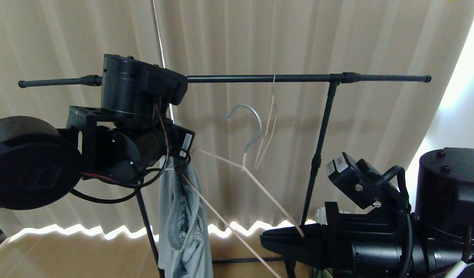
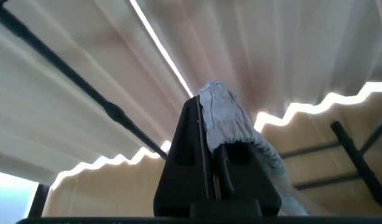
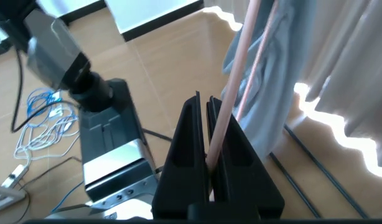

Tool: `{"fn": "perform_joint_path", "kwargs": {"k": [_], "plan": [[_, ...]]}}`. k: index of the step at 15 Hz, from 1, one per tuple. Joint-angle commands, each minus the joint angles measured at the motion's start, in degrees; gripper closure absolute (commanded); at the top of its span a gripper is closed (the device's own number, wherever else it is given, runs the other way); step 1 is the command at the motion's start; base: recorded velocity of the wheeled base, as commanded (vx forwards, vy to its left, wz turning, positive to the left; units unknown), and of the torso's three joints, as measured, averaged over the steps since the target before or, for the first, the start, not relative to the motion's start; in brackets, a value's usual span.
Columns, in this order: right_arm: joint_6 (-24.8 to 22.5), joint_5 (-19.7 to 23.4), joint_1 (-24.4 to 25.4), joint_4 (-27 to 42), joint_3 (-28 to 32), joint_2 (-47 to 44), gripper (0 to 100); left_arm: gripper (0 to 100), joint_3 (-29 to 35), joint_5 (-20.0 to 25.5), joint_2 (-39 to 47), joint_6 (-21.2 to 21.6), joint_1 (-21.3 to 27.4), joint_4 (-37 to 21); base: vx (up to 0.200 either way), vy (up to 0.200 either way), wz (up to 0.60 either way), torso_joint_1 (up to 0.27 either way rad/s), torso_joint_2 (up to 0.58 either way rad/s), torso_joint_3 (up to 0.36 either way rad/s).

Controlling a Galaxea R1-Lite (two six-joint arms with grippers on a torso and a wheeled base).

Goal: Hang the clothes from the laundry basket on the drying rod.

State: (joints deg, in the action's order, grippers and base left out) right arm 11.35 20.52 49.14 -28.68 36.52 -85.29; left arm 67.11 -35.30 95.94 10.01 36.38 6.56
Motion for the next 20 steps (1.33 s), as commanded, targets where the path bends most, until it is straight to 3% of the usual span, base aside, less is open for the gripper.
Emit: {"fn": "perform_joint_path", "kwargs": {"k": [1,4,8,10,16,20], "plan": [[-0.01,0.14,-0.71,-0.06,0.04,0.30,100,100,-1.02,0.24,-0.93,0.10,1.68,0.03,0.000,0.000,0.00,0.000,0.00,0.000],[-0.01,0.14,-1.59,-0.06,-0.14,-0.41,100,100,-1.10,1.38,-2.25,0.10,3.97,0.12,0.000,0.000,0.00,0.000,0.00,0.000],[-0.19,0.05,-3.88,-4.54,0.74,-5.07,100,100,-2.33,13.95,-8.31,-0.08,5.46,0.03,0.000,0.000,0.00,0.000,0.00,0.000],[-0.28,-0.04,-5.46,-7.26,2.15,-8.67,100,100,-2.86,15.70,-9.98,-0.34,6.07,0.12,0.000,0.000,0.00,0.000,0.00,0.000],[-1.07,-0.13,-6.16,-7.44,5.05,-11.13,100,100,-7.17,15.79,-11.48,-0.69,11.61,3.02,0.000,0.000,0.00,0.000,0.00,0.000],[-7.39,-0.13,-6.07,-7.44,2.85,-8.67,100,100,-10.24,15.62,-12.62,-0.52,11.26,3.11,0.000,0.000,0.00,0.000,0.00,0.000]]}}
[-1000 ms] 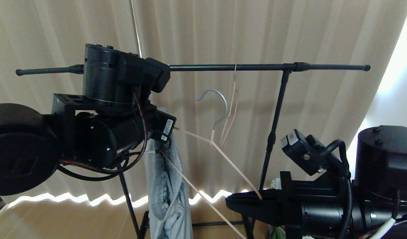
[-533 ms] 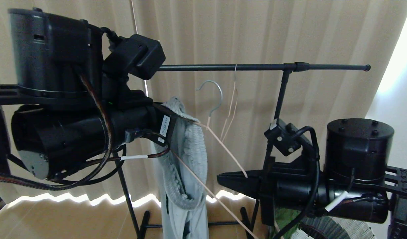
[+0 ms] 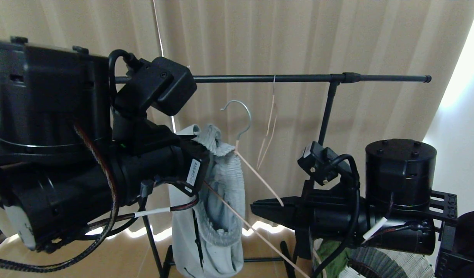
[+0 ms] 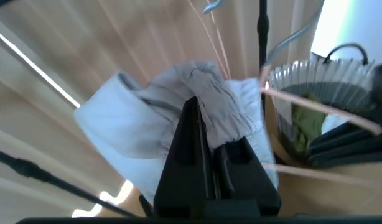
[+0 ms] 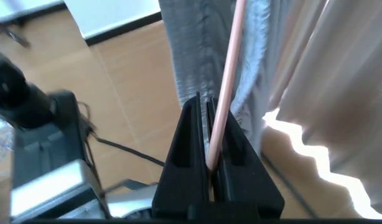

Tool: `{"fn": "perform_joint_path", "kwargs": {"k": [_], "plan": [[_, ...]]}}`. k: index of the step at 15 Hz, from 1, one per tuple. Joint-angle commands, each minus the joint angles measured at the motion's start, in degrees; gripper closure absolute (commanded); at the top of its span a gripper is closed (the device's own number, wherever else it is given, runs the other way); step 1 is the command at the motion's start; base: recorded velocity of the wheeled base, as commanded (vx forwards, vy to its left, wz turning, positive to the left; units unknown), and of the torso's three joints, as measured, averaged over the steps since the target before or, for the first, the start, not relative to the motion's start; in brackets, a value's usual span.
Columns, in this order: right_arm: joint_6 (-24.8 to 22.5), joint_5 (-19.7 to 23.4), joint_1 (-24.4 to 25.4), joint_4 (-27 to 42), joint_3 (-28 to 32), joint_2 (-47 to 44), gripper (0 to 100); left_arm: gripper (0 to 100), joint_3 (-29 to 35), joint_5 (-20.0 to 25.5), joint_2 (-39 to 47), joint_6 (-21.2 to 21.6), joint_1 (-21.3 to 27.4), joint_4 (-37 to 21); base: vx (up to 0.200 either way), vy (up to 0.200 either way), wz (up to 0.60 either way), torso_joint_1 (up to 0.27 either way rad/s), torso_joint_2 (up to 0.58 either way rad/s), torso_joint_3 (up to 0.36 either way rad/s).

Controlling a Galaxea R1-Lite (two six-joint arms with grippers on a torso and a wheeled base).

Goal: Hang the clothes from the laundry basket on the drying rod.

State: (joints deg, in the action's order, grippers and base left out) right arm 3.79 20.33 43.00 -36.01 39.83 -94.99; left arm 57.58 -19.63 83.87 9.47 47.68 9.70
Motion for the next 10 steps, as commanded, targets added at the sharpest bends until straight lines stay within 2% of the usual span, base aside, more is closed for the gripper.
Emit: {"fn": "perform_joint_path", "kwargs": {"k": [1,2,6,7,10], "plan": [[-1.42,0.23,0.07,-0.11,-0.80,1.65,100,100,-2.03,-0.06,-0.99,0.20,0.05,-0.04,0.000,0.000,0.00,0.000,0.00,0.000],[-1.95,0.23,0.07,-0.20,-0.72,1.91,100,0,-2.91,-0.06,-1.34,0.28,0.14,0.05,0.000,0.000,0.00,0.000,0.00,0.000],[-2.03,0.32,0.16,-1.43,-0.63,2.09,100,0,-6.25,0.12,-2.75,0.72,0.57,1.46,0.000,0.000,0.00,0.000,0.00,0.000],[-2.03,0.41,0.16,-3.89,-0.98,1.83,100,0,-8.71,0.20,-3.28,0.81,0.66,3.22,0.000,0.000,0.00,0.000,0.00,0.000],[-2.03,0.58,0.16,-4.68,-1.07,2.00,100,0,-12.22,0.20,-3.89,0.90,0.49,7.70,0.000,0.000,0.00,0.000,0.00,0.000]]}}
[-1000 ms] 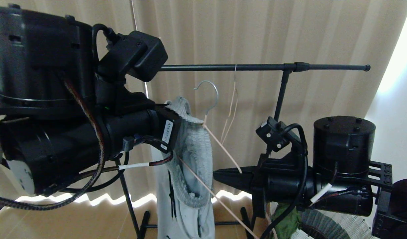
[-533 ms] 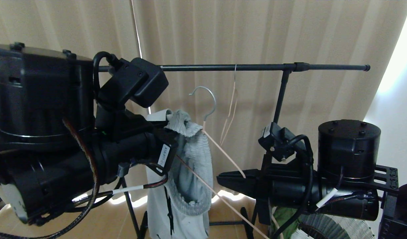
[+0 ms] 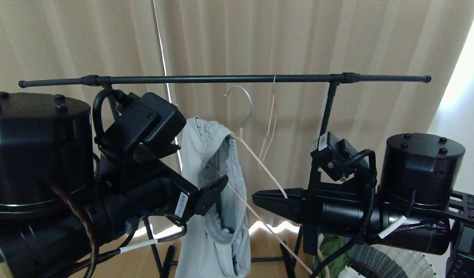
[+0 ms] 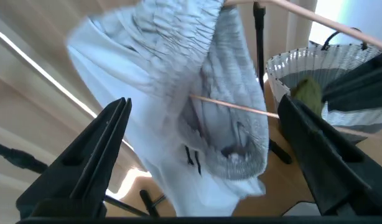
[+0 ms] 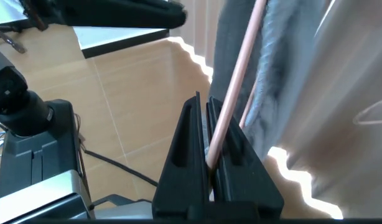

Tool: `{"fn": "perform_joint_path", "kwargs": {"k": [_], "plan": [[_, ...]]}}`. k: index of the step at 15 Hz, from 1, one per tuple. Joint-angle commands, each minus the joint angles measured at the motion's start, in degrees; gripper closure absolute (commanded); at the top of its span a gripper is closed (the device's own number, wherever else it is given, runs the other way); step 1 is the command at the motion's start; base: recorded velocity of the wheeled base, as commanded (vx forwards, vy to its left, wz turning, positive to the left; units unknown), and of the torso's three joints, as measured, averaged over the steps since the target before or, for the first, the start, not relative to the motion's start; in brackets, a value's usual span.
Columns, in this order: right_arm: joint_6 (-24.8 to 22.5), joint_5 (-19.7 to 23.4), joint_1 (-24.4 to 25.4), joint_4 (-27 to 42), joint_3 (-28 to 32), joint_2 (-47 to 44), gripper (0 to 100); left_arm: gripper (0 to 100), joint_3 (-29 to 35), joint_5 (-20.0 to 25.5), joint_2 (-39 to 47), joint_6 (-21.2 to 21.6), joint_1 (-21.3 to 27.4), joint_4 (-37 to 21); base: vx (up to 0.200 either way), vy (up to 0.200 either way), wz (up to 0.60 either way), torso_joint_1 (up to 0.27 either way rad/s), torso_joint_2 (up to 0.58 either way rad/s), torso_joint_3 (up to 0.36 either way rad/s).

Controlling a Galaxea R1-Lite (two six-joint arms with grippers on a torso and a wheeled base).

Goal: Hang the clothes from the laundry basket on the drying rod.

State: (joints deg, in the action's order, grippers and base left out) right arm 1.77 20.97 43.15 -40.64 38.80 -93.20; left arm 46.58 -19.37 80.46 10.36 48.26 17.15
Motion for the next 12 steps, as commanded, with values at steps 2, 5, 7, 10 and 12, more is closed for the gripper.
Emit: {"fn": "perform_joint_path", "kwargs": {"k": [2,5,7,10,12], "plan": [[-0.01,0.13,0.00,-0.05,-0.39,0.74,100,0,-4.13,-0.14,-3.03,1.59,-1.33,0.60,0.000,0.000,0.00,0.000,0.00,0.000],[-0.01,0.21,-0.09,0.48,-1.01,3.37,100,0,-8.70,0.21,-9.53,7.48,-5.81,0.60,0.000,0.000,0.00,0.000,0.00,0.000],[-0.01,0.57,-0.09,0.65,-1.01,4.43,100,0,-9.67,1.00,-12.08,9.06,-7.92,0.60,0.000,0.000,0.00,0.000,0.00,0.000],[-0.01,5.49,-1.93,0.57,-1.19,5.39,100,0,-11.16,9.97,-15.33,10.03,-10.65,0.60,0.000,0.000,0.00,0.000,0.00,0.000],[0.08,8.39,-4.39,0.65,-1.71,6.62,100,0,-10.72,16.82,-15.42,13.19,-13.72,0.95,0.000,0.000,0.00,0.000,0.00,0.000]]}}
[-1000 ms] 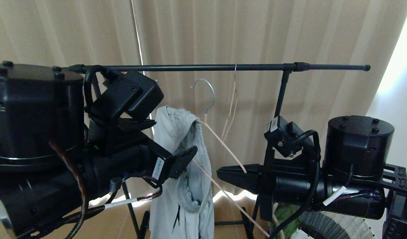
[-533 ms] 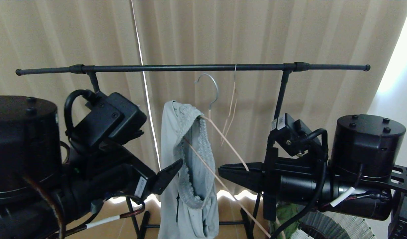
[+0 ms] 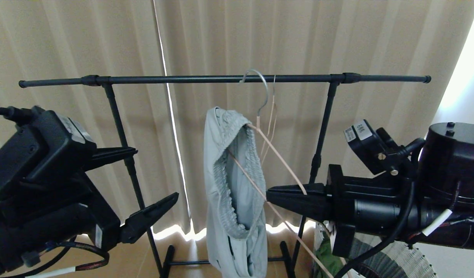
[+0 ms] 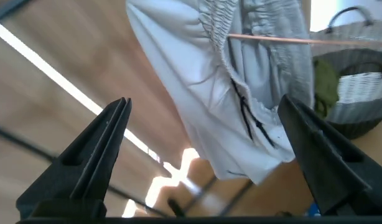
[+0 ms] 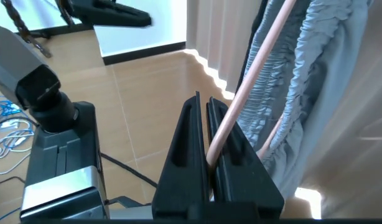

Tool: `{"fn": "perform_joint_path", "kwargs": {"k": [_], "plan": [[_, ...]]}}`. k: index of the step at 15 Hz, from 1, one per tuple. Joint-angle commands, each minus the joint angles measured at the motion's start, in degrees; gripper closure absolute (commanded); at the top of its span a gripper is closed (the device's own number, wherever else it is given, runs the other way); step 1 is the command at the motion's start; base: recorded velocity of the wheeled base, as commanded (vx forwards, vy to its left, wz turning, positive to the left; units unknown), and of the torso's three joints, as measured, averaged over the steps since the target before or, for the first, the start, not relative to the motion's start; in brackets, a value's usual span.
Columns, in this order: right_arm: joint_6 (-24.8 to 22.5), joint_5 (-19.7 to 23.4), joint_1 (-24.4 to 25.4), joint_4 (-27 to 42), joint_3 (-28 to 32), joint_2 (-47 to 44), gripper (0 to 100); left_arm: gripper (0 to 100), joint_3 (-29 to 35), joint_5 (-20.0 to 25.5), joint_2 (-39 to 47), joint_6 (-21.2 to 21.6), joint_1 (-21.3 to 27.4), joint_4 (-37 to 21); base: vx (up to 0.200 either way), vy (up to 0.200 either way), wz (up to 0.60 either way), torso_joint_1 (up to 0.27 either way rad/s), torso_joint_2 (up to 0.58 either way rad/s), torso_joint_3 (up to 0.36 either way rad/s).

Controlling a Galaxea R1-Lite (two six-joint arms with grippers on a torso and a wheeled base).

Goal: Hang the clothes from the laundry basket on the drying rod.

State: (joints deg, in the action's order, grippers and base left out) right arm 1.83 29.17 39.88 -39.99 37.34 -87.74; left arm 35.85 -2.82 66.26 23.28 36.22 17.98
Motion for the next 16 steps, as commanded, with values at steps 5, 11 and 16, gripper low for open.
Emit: {"fn": "perform_joint_path", "kwargs": {"k": [5,11,16], "plan": [[0.11,5.37,-1.82,0.43,-2.97,3.01,100,0,1.15,10.73,1.86,11.17,-5.46,0.12,0.000,0.000,0.00,0.000,0.00,0.000],[0.11,11.35,-1.64,0.96,-3.59,3.10,100,0,2.29,15.56,8.63,21.10,-5.46,4.96,0.000,0.000,0.00,0.000,0.00,0.000],[0.11,16.53,-0.32,3.25,-3.50,2.83,100,0,5.54,18.64,16.71,25.85,-7.74,11.46,0.000,0.000,0.00,0.000,0.00,0.000]]}}
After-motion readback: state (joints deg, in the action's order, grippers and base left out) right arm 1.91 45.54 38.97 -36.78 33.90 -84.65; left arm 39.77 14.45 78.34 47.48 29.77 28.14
